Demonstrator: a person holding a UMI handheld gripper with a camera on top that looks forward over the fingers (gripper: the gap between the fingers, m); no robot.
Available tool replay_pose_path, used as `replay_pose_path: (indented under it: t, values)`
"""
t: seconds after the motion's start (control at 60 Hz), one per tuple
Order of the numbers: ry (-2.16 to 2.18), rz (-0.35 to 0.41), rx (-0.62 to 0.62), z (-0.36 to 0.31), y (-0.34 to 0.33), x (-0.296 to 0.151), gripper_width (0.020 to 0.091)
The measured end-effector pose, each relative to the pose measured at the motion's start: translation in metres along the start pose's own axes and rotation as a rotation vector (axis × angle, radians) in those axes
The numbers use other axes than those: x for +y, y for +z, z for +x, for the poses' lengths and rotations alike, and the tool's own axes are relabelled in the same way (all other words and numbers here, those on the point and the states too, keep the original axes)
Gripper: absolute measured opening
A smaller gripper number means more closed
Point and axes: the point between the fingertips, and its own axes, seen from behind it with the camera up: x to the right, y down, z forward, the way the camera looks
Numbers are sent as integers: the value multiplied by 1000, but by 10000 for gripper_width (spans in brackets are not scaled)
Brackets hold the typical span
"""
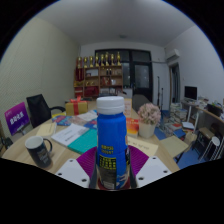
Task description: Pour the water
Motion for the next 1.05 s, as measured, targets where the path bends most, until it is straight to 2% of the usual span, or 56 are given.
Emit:
replay_pose_path:
  t: [0.017, 0.033, 0.05, 0.067, 0.1, 0.15, 0.267, 0.283, 0.35, 0.367, 0.483, 0.6, 0.867, 1.05]
  values:
    - [-2, -6, 2, 8, -3, 23, 487]
    - [-4, -13, 9, 0, -4, 16, 498]
    - [1, 24, 8, -1, -3, 9, 475]
    - [2, 28, 4, 8, -2, 20, 469]
    - [8, 35, 6, -1, -2, 6, 467]
    - [9, 39, 3, 7, -2, 13, 468]
    - [21, -9, 11, 2, -10, 9, 617]
    - [25, -21, 7, 1, -4, 10, 668]
    - [46, -65, -22, -5, -15, 16, 801]
    - [51, -71, -27, -6, -18, 16, 862]
    - [53, -87, 16, -4, -55, 12, 841]
    - [58, -112, 40, -19, -120, 1, 837]
    - [47, -130, 81, -112, -307, -50, 834]
    - [101, -111, 83, -166, -391, -82, 836]
